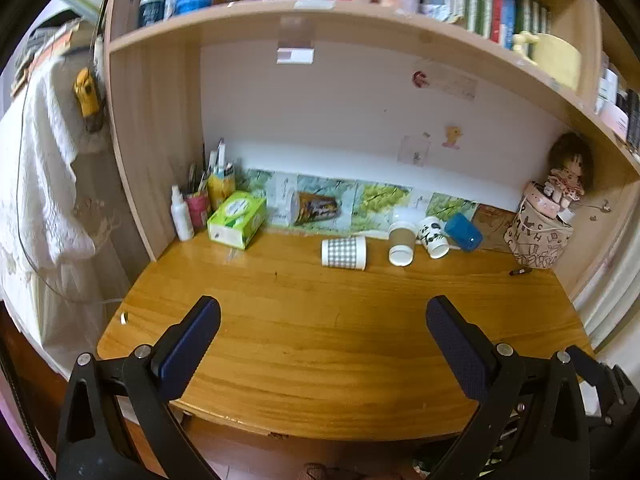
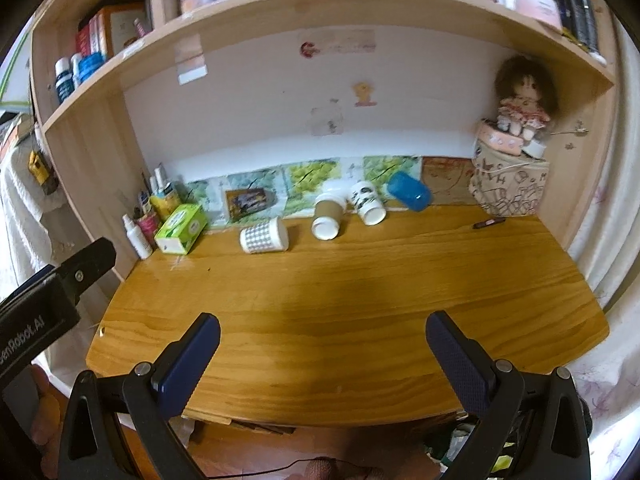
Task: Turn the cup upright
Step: 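Move the left tool toward the checkered paper cup lying on its side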
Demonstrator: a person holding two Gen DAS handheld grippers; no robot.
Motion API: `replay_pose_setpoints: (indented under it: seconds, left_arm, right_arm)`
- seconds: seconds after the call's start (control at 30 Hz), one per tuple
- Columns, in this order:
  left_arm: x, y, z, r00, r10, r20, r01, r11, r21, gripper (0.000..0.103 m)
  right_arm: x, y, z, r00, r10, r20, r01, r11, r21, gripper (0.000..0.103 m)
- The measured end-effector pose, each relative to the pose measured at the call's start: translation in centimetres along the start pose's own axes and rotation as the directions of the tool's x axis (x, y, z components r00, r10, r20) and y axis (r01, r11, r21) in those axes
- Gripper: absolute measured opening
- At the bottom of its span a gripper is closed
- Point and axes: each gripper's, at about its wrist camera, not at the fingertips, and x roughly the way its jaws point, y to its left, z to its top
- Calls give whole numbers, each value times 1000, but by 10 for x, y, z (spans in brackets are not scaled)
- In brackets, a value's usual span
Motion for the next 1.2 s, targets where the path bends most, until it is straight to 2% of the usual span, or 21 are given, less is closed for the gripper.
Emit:
replay_pose_setpoints:
  seconds: [0.13, 0.37, 0.5, 0.7, 0.83, 1.0, 1.13, 1.2]
  left_arm:
    - [15, 9, -1, 998, -21, -57, 19, 999, -30, 103]
    - [44, 9, -2, 988, -23, -154, 13, 998, -66, 103]
    - [66, 5, -1, 976, -10, -217, -5, 998, -68, 103]
    - [104, -6, 15, 957, 48, -286, -65, 997, -48, 103]
    - [126, -21, 30, 954, 113, -276, -113, 993, 19, 103]
    - [156, -46, 45, 950, 169, -261, -138, 982, 132, 103]
    - [180, -65, 54, 945, 212, -248, -150, 957, 246, 103]
    - [191, -73, 55, 943, 234, -234, -149, 932, 331, 103]
  right_arm:
    - [2, 7, -1, 1000, -3, -24, 3, 1000, -16, 103]
    - [17, 4, 3, 997, -11, -70, 10, 1000, -21, 103]
    - [34, -3, 8, 992, 14, -123, -16, 1000, -13, 103]
    - [85, -32, 35, 975, 99, -198, -88, 994, 64, 103]
    - [120, -56, 58, 957, 168, -235, -135, 980, 149, 103]
    - [159, -83, 88, 943, 226, -245, -176, 961, 211, 103]
    - [191, -98, 105, 920, 279, -274, -216, 947, 239, 103]
    - [212, -105, 108, 900, 321, -296, -243, 932, 269, 103]
